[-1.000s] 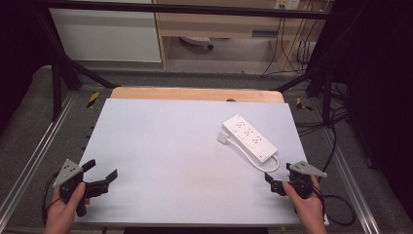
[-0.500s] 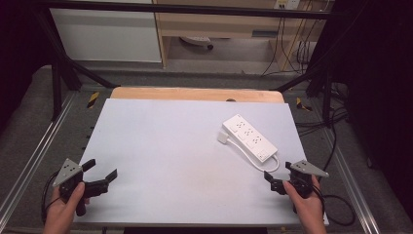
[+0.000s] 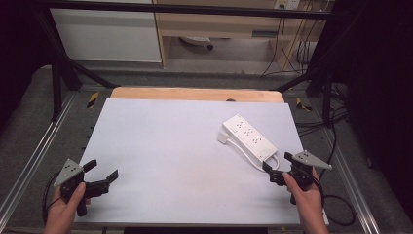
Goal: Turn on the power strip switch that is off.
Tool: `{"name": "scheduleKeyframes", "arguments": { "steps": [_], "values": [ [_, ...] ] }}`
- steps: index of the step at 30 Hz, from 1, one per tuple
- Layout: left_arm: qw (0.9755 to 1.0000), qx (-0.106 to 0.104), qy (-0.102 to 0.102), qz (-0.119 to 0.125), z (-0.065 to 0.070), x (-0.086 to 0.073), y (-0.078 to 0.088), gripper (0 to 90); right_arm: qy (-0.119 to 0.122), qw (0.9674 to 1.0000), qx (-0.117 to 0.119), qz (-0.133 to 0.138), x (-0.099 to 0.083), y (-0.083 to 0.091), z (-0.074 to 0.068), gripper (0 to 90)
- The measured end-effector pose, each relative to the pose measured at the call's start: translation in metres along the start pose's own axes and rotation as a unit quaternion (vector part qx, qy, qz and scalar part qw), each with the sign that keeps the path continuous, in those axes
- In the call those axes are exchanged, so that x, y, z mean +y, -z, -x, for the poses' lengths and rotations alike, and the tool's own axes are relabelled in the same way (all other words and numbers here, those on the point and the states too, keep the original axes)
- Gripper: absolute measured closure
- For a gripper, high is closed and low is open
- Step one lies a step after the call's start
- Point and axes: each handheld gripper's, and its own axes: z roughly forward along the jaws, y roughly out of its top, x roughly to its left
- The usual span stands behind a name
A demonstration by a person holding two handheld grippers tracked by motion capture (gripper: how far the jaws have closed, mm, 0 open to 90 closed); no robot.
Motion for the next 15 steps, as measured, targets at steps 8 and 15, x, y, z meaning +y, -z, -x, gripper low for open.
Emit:
{"name": "scheduleKeyframes", "arguments": {
  "steps": [8, 15],
  "values": [
    [1.0, 0.001, 0.0, -0.002, 0.0, 0.0, 0.0, 6.4, 0.016, 0.9999, 0.004, 0.006, 0.025, -0.007, 0.001, 2.5],
    [1.0, 0.0, -0.002, -0.004, 0.0, -0.001, 0.0, 6.5, 0.023, 0.9995, 0.012, 0.016, 0.046, -0.014, -0.001, 2.2]
  ]
}}
